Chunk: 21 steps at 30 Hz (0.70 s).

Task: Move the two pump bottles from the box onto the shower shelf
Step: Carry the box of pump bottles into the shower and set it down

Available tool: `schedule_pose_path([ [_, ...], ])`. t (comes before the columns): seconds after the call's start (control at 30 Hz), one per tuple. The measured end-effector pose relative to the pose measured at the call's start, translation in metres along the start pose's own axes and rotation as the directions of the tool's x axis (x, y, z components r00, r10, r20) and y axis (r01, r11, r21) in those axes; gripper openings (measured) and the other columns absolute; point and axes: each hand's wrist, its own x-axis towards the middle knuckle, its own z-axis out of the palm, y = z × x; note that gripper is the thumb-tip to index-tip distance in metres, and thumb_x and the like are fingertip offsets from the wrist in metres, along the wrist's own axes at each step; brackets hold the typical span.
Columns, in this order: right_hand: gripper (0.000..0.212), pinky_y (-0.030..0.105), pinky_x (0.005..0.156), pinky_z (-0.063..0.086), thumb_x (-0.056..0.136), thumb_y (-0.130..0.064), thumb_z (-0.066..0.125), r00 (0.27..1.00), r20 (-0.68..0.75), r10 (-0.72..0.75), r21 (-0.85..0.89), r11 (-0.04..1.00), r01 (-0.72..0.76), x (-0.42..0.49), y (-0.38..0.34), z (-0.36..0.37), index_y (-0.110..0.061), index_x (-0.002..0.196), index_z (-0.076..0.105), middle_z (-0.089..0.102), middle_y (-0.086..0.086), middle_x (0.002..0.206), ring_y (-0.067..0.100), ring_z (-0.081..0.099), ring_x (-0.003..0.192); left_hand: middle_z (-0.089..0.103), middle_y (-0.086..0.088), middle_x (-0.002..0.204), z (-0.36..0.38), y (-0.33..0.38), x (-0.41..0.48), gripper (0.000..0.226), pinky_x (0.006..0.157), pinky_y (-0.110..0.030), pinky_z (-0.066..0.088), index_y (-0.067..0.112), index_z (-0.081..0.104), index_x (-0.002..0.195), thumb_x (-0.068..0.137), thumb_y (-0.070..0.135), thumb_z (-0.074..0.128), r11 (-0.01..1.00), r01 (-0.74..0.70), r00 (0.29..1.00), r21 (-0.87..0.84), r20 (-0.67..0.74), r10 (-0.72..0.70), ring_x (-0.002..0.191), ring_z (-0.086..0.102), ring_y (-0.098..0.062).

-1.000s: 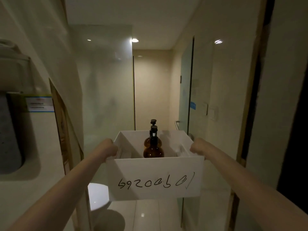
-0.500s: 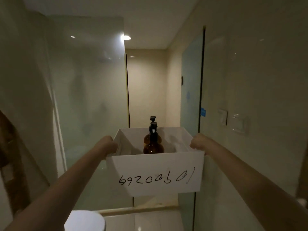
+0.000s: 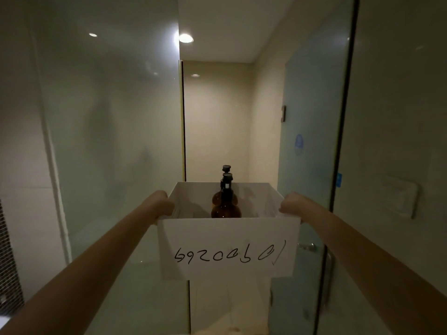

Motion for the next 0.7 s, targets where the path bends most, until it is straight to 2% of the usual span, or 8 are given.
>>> schedule_pose_path([
  [0.03,0.03,0.017,0.03,0.04,0.091,-0.001,0.046,1.0,0.0,0.003,0.016,1.0,-0.003,0.02,-0.004,0.0,0.01,0.118,0.053,0.055,0.024,0.098,0.028,0.054,0.058,0.05,-0.016,0.073,0.004,0.002,0.02,0.015,0.05,-0.027,0.036,-0.009,0.054,0.085,0.071,-0.011,0.049,1.0,-0.005,1.0,-0.002,-0.005,0.005,0.075,0.051,-0.028],
  [0.1,0.029,0.024,0.039,0.045,0.091,0.001,0.045,1.0,-0.007,0.006,0.067,0.998,-0.006,0.057,-0.013,0.0,0.011,0.117,0.052,0.051,0.023,0.093,0.029,0.054,0.061,0.052,-0.019,0.08,0.011,0.007,0.057,0.014,0.053,-0.029,0.037,-0.008,0.054,0.086,0.073,-0.01,0.049,1.0,-0.01,1.0,-0.01,-0.016,0.01,0.078,0.052,-0.03],
  [0.23,0.029,0.028,0.047,0.042,0.091,0.003,0.045,1.0,-0.02,-0.01,0.115,0.993,0.012,0.124,-0.027,0.002,0.013,0.117,0.051,0.05,0.025,0.093,0.028,0.052,0.06,0.049,-0.015,0.071,0.027,0.013,0.129,0.013,0.05,-0.028,0.038,-0.007,0.053,0.087,0.074,-0.01,0.05,1.0,0.004,1.0,-0.023,-0.016,-0.005,0.075,0.052,-0.03],
  [0.33,0.024,0.024,0.036,0.041,0.09,0.005,0.046,1.0,-0.013,-0.007,0.113,0.994,0.009,0.172,-0.035,0.007,0.013,0.112,0.052,0.05,0.022,0.083,0.028,0.051,0.058,0.05,-0.017,0.073,0.038,0.014,0.181,0.007,0.05,-0.027,0.039,-0.006,0.054,0.076,0.073,-0.011,0.05,1.0,0.011,1.0,-0.029,-0.007,-0.011,0.065,0.052,-0.027],
  [0.43,0.012,0.018,0.025,0.038,0.09,0.005,0.046,0.999,-0.015,0.033,0.119,0.992,-0.031,0.224,-0.044,0.016,0.006,0.1,0.051,0.045,0.017,0.071,0.026,0.048,0.054,0.047,-0.011,0.064,0.051,0.013,0.237,0.018,0.038,-0.019,0.038,0.003,0.048,0.061,0.074,-0.01,0.05,1.0,0.011,1.0,-0.01,-0.003,-0.011,0.053,0.048,-0.02],
  [0.53,0.024,0.031,0.048,0.048,0.091,0.001,0.047,0.997,-0.006,0.071,0.082,0.994,-0.071,0.282,-0.053,0.027,0.014,0.111,0.052,0.052,0.025,0.088,0.032,0.056,0.064,0.045,-0.011,0.059,0.066,0.009,0.295,0.021,0.026,-0.012,0.03,0.003,0.047,0.057,0.073,-0.011,0.048,1.0,0.011,1.0,0.002,0.018,-0.011,0.049,0.045,-0.02],
  [0.57,0.027,0.03,0.049,0.048,0.091,0.0,0.048,0.997,-0.01,0.078,0.062,0.995,-0.077,0.302,-0.056,0.031,0.015,0.114,0.052,0.052,0.026,0.091,0.032,0.056,0.063,0.044,-0.011,0.058,0.071,0.008,0.316,0.021,0.025,-0.011,0.027,0.002,0.047,0.057,0.073,-0.011,0.048,1.0,0.009,1.0,0.001,0.026,-0.009,0.048,0.043,-0.02],
  [0.7,0.028,0.021,0.026,0.038,0.092,0.0,0.05,0.996,-0.018,0.09,0.047,0.995,-0.089,0.37,-0.068,0.04,0.015,0.115,0.053,0.051,0.025,0.093,0.028,0.051,0.052,0.04,-0.01,0.058,0.088,0.008,0.39,0.022,0.027,-0.013,0.025,0.003,0.044,0.057,0.072,-0.012,0.048,1.0,-0.021,0.999,0.022,0.048,0.02,0.047,0.039,-0.018],
])
